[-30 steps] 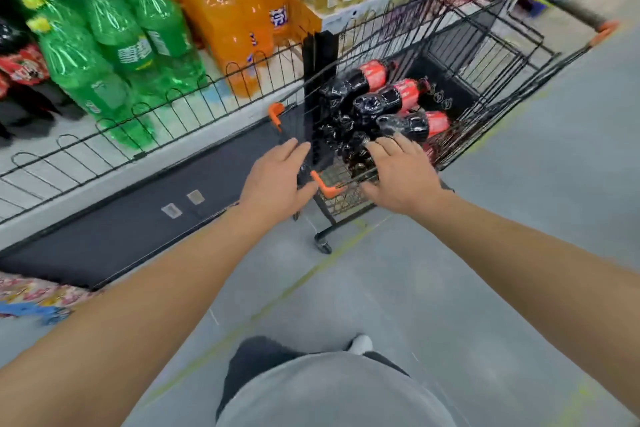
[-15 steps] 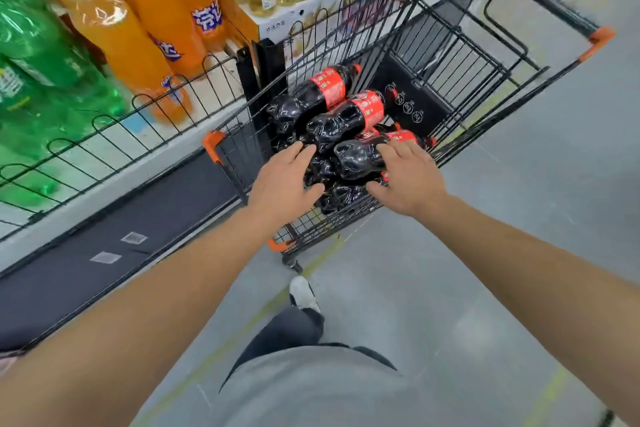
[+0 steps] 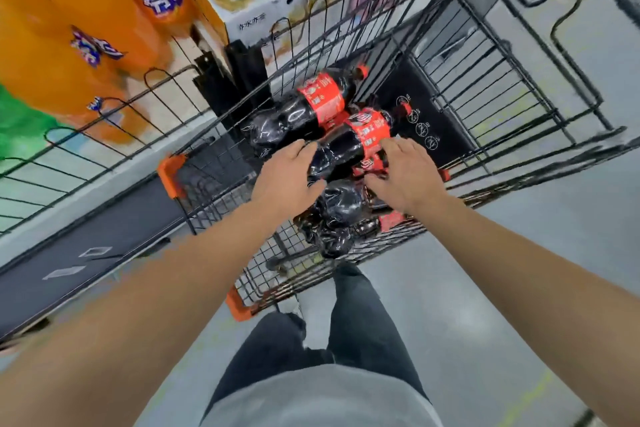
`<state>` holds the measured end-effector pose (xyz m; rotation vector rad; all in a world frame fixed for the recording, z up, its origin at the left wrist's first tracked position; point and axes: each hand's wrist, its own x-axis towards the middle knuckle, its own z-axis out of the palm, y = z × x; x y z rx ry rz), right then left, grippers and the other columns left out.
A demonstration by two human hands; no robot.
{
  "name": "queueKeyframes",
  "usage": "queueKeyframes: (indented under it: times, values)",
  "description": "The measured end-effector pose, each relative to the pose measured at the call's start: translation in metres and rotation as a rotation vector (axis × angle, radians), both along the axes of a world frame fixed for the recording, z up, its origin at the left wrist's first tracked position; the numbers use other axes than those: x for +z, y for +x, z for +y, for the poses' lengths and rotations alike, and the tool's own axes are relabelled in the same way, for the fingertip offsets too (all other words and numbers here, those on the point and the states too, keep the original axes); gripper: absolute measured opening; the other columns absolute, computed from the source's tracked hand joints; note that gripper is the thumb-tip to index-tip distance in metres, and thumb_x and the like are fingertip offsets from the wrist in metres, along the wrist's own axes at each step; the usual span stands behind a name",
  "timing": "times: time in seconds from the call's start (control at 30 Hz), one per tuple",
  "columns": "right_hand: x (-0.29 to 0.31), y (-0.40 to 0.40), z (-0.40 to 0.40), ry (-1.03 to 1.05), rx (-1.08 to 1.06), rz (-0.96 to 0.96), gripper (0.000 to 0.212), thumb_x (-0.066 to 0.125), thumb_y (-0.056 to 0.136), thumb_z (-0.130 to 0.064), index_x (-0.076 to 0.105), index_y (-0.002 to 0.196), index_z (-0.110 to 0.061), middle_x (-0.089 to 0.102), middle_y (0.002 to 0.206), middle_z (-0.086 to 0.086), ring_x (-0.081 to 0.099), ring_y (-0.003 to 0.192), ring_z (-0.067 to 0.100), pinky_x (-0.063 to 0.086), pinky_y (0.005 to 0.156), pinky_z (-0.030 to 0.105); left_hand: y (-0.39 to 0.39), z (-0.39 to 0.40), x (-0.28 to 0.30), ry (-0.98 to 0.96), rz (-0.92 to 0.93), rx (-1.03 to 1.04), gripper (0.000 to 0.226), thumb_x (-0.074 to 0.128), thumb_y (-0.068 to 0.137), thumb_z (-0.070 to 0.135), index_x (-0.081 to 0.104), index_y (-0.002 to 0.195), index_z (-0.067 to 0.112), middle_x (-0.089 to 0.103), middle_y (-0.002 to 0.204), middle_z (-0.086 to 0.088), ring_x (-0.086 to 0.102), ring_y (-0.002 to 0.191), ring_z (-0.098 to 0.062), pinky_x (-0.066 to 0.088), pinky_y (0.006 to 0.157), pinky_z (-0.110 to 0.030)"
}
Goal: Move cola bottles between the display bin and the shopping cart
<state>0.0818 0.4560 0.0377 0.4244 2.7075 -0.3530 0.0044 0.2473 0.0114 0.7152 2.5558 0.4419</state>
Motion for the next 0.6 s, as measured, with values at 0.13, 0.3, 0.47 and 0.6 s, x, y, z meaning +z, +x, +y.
queueKeyframes:
  times: [0.13, 0.3, 0.47, 0.6]
  values:
    - [-0.028, -0.041, 0.039, -0.052, 0.037, -0.043, 0.07, 0.061, 0.097, -0.045, 0.041, 0.15, -0.004, 0.046, 0.152, 0.015, 0.037, 0.145, 0.031, 0.019, 0.125, 0.038, -0.031, 0.04, -0.035, -0.077, -0.041, 0.008, 0.077, 0.059, 0.096, 0.046, 0.025, 0.158, 0.015, 0.026, 0.164, -0.012, 0.026, 0.15, -0.029, 0.03, 0.12, -0.044]
    - [-0.067, -0.075, 0.079, -0.201, -0.079, -0.053, 0.052, 0.07, 0.091, -0.042, 0.06, 0.131, -0.01, 0.06, 0.131, 0.013, 0.053, 0.127, 0.033, 0.039, 0.11, 0.038, -0.065, 0.081, -0.069, -0.168, -0.074, 0.008, 0.083, 0.061, 0.091, 0.054, 0.029, 0.156, 0.014, 0.038, 0.157, -0.012, 0.039, 0.142, -0.032, 0.038, 0.113, -0.048]
    - [-0.092, -0.096, 0.098, -0.373, -0.354, -0.097, 0.083, 0.069, 0.095, -0.043, 0.03, 0.158, -0.006, 0.037, 0.158, 0.018, 0.042, 0.142, 0.036, 0.035, 0.115, 0.042, -0.069, 0.08, -0.08, -0.246, -0.164, 0.153, 0.087, 0.062, 0.086, 0.062, 0.031, 0.155, 0.018, 0.046, 0.15, -0.01, 0.049, 0.13, -0.035, 0.046, 0.103, -0.048]
    - [-0.108, -0.113, 0.097, -0.542, -0.607, -0.052, 0.092, 0.067, 0.096, -0.046, 0.016, 0.162, -0.007, 0.021, 0.166, 0.014, 0.03, 0.15, 0.031, 0.031, 0.118, 0.041, -0.056, 0.063, -0.086, -0.201, -0.293, 0.348, 0.096, 0.069, 0.077, 0.068, 0.031, 0.155, 0.026, 0.04, 0.155, -0.008, 0.045, 0.135, -0.034, 0.041, 0.11, -0.046]
